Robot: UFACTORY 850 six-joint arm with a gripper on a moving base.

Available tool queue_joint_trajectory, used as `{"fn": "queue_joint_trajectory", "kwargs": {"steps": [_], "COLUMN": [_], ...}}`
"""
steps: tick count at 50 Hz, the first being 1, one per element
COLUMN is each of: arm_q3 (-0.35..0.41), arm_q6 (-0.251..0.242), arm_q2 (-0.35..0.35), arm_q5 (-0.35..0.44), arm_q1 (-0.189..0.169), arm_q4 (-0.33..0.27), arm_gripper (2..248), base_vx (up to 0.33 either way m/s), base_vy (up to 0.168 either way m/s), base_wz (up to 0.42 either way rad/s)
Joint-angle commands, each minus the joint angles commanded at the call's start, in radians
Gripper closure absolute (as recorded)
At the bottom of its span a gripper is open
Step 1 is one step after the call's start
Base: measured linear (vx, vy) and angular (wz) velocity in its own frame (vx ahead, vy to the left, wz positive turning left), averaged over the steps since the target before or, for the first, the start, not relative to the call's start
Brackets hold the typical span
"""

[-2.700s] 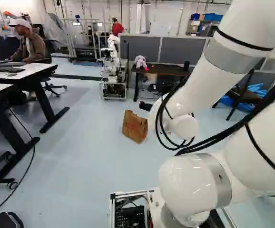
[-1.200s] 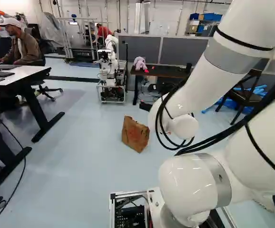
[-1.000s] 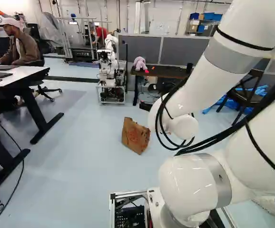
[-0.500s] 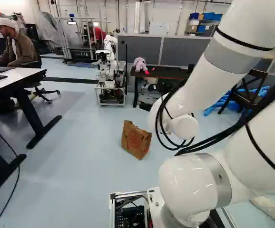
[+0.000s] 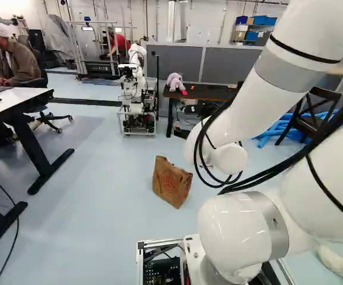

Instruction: Pick up the bag on the ground and place it on the table

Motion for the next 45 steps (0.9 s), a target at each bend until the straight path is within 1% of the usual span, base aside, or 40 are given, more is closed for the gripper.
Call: {"fn": "queue_joint_trajectory", "kwargs": {"steps": [19, 45], "arm_q3": [0.0, 0.0], "arm_q6": [0.0, 0.0], "arm_q2": [0.0, 0.0], "arm_q5": [0.0, 0.0], "arm_q1": [0.0, 0.0], "arm_q4": [0.0, 0.0], "arm_gripper": [3, 3], "base_vx": [0.157, 0.131], "base_vy": [0.05, 0.074], "base_wz": [-0.02, -0.019]}}
